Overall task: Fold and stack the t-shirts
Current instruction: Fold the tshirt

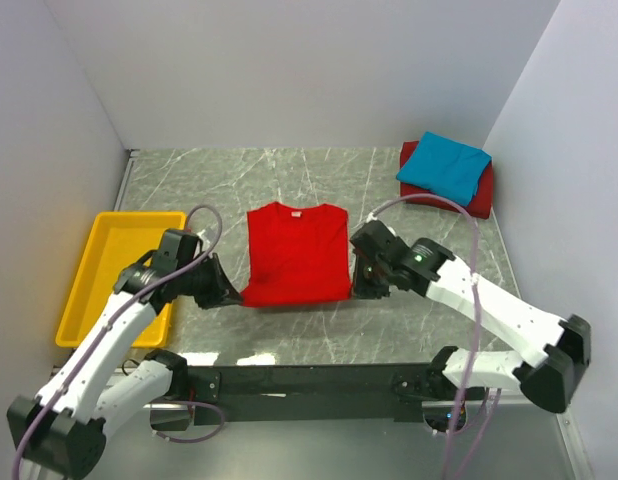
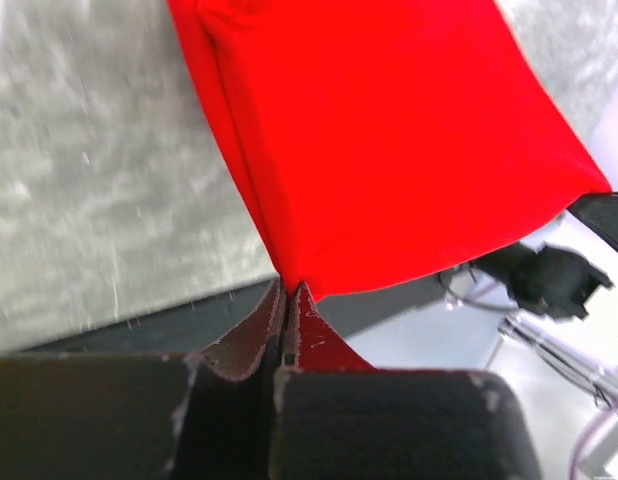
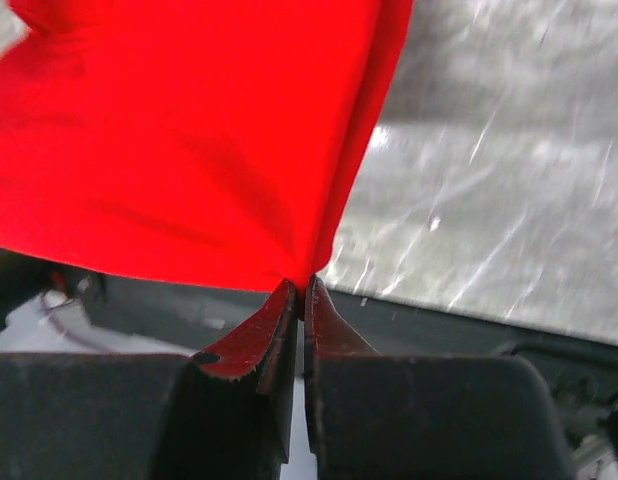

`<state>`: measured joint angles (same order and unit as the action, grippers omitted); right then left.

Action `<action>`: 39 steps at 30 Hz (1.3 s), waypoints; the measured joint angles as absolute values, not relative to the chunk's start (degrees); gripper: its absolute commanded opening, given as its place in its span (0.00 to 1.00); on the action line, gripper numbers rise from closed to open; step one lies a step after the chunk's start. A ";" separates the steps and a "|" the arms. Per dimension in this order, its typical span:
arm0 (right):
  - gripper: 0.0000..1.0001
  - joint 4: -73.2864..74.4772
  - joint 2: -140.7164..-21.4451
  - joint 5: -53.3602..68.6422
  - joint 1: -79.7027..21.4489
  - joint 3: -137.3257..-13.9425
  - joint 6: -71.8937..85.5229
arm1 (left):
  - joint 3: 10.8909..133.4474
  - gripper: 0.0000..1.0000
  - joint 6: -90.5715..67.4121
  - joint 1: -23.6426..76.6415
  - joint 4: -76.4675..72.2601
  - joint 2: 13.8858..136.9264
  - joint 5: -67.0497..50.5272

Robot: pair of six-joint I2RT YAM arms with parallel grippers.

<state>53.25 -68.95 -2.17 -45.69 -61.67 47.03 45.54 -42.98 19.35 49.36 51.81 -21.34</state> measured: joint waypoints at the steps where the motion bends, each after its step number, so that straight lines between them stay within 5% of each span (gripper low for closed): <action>1: 0.00 54.15 -67.46 -2.22 -46.65 -61.52 47.99 | 45.54 0.00 -43.24 19.44 50.48 50.54 -21.76; 11: 0.00 57.80 -60.90 -3.57 -48.99 -61.76 54.19 | 46.83 0.00 -45.39 19.73 55.51 46.68 -24.80; 39: 0.00 51.51 -79.26 -4.43 -33.61 -71.44 41.63 | 54.72 0.00 -44.27 17.91 39.81 73.43 -23.49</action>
<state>51.51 -79.26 -4.43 -33.61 -71.44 41.63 54.72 -44.27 17.91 39.81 73.43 -23.49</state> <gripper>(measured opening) 0.084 0.016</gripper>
